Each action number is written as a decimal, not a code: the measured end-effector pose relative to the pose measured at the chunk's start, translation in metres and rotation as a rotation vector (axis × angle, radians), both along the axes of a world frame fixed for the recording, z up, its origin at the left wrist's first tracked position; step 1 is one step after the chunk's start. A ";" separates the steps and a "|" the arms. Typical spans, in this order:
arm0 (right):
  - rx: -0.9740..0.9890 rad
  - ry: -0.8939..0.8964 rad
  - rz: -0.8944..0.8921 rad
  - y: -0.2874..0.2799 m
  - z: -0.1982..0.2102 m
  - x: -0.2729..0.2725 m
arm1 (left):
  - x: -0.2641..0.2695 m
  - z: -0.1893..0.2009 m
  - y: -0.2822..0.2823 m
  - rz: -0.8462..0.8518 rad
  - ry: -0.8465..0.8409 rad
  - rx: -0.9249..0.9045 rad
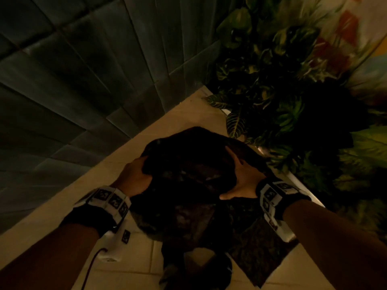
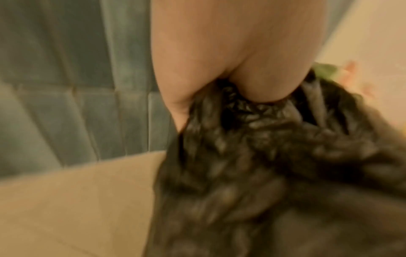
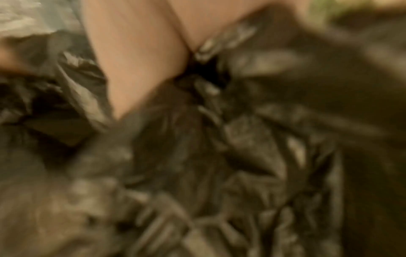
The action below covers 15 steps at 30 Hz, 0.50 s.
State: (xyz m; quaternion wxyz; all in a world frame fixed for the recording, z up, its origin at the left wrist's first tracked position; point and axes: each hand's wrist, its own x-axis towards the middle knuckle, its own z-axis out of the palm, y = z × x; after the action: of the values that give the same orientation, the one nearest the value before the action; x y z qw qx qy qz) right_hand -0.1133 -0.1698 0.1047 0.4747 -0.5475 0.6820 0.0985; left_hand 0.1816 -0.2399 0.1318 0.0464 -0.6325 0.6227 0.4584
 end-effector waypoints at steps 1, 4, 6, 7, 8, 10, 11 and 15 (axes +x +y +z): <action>-0.011 -0.023 -0.046 -0.002 -0.014 0.002 | 0.002 -0.013 -0.001 0.031 0.010 0.002; -0.038 -0.047 -0.172 -0.010 -0.049 0.004 | 0.005 -0.036 -0.006 0.207 0.160 -0.025; 0.004 0.049 -0.155 -0.016 -0.060 0.010 | 0.007 -0.039 -0.007 0.221 0.179 0.034; 0.052 0.105 -0.141 -0.018 -0.063 0.012 | 0.008 -0.039 -0.005 0.190 0.162 0.137; 0.085 0.133 -0.125 -0.019 -0.066 0.014 | 0.007 -0.039 -0.002 0.118 0.130 0.268; 0.103 0.114 -0.100 -0.018 -0.071 0.017 | 0.004 -0.042 0.006 -0.115 -0.035 0.402; 0.083 0.092 -0.104 -0.018 -0.070 0.018 | 0.004 -0.049 0.012 -0.228 -0.164 0.360; -0.089 0.021 -0.186 -0.008 -0.067 0.024 | -0.005 -0.075 0.019 -0.263 -0.433 -0.018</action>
State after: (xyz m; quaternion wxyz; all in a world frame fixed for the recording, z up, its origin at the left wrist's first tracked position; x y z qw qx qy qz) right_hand -0.0895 -0.1779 0.0373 0.4499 -0.5013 0.7386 0.0296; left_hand 0.1762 -0.2212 0.0563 0.2323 -0.6297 0.6792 0.2970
